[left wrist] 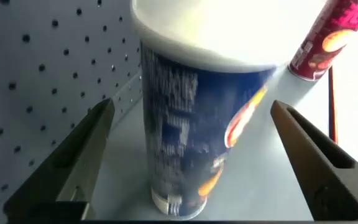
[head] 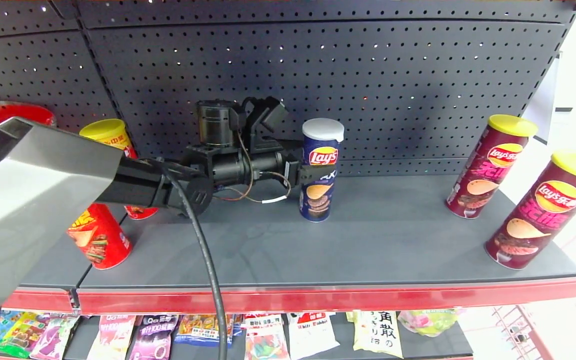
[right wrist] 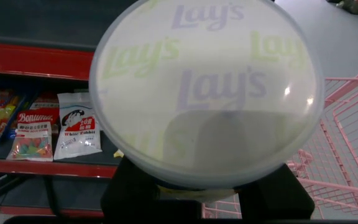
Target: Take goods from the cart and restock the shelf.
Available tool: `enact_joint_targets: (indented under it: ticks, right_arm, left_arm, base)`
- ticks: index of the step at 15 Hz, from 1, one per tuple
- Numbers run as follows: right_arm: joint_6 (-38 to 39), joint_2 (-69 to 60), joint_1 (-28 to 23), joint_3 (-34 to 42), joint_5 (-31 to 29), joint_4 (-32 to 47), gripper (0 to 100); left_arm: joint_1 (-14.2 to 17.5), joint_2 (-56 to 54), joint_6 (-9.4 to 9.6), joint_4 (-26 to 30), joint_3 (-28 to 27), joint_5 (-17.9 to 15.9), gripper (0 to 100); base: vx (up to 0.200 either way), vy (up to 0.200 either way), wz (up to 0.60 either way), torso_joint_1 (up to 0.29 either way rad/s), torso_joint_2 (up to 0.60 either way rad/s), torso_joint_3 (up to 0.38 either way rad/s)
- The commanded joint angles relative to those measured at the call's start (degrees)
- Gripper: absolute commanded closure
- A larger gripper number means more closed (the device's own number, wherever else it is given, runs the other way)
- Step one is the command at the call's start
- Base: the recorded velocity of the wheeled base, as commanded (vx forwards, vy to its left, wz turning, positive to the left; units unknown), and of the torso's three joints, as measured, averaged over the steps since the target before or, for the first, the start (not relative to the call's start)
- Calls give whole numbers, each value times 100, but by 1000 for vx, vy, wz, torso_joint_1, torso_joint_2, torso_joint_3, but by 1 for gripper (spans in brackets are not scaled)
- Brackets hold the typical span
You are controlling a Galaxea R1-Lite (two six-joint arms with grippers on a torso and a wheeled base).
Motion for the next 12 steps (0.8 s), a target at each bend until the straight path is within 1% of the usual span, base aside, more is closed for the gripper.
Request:
enact_joint_targets:
  ticks: [1,4,6,7,11,12]
  right_arm:
    - [-1,8,3,-3,-4,-3,100]
    - [-1,17,3,-11,-66,-3,100]
    - [-1,17,3,-11,-66,-3,100]
    - [-1,17,-6,-11,-66,-3,100]
    - [-1,17,-6,15,-66,-3,100]
    - [8,26,-6,15,-66,-3,100]
  left_arm:
    - [-19,235,-1,50,-364,-9,0]
    - [-45,428,-9,129,-602,0,0]
    - [-63,463,-9,129,-619,8,0]
    - [-115,481,-9,129,-619,8,100]
    - [-115,463,-9,156,-593,0,100]
    - [-115,428,-9,121,-505,0,100]
  base:
    - [0,0,0,0,0,0]
    - [0,0,0,0,0,0]
    - [0,0,0,0,0,0]
    - [0,0,0,0,0,0]
    - [0,0,0,0,0,0]
    - [0,0,0,0,0,0]
